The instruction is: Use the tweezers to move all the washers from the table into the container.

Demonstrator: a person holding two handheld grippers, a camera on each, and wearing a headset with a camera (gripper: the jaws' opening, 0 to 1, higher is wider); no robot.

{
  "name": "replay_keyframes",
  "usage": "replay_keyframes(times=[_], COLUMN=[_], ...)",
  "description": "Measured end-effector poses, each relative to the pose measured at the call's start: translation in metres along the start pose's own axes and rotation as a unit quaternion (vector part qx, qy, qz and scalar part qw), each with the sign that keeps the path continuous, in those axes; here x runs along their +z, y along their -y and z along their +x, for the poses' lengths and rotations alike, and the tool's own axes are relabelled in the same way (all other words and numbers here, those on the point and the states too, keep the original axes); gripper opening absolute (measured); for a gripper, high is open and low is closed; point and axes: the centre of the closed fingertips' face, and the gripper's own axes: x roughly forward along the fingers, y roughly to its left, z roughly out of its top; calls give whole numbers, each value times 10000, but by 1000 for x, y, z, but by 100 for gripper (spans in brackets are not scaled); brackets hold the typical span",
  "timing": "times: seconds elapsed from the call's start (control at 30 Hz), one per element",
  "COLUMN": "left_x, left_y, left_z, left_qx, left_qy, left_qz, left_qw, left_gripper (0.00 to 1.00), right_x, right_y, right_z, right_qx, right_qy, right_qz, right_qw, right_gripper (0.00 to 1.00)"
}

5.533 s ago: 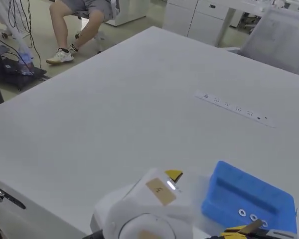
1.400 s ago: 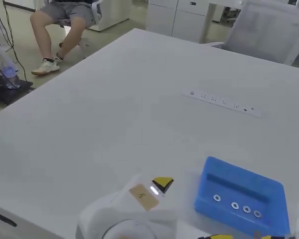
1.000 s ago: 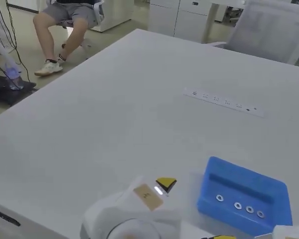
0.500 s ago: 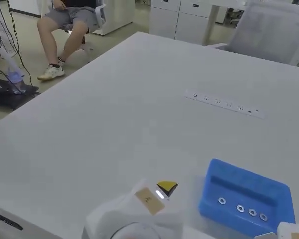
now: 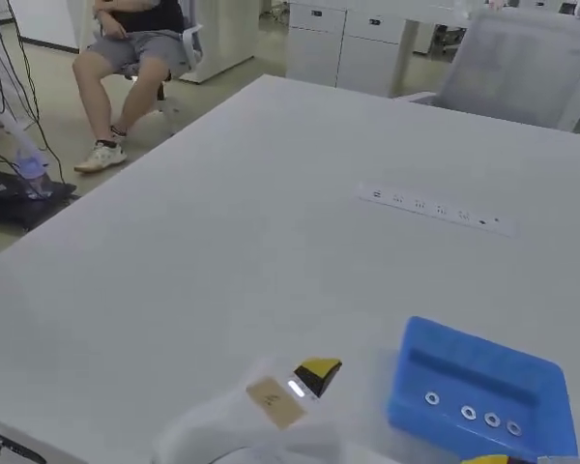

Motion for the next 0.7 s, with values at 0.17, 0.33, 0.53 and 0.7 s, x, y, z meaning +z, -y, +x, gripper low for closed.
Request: replay_keyframes(times=[0.17, 0.33, 0.53, 0.7], left_x=[7, 12, 18, 33], left_y=[-5, -9, -14, -16], left_z=[-3, -5, -7, -11], left_qx=[155, 302, 487, 589], left_qy=[202, 319, 478, 909], left_qz=[-1, 59, 95, 75], left_qw=[9997, 9990, 9976, 9941], left_gripper=[75, 80, 87, 97], right_x=[26, 35, 39, 39], right_y=[36, 63, 83, 89], right_z=[-62, -114, -161, -181], right_qx=[-1259, -2237, -3087, -3346], right_qy=[844, 1213, 1760, 2019], right_qz=[650, 830, 885, 861], right_qw=[9863, 9635, 9305, 9164], right_gripper=[37, 59, 86, 99])
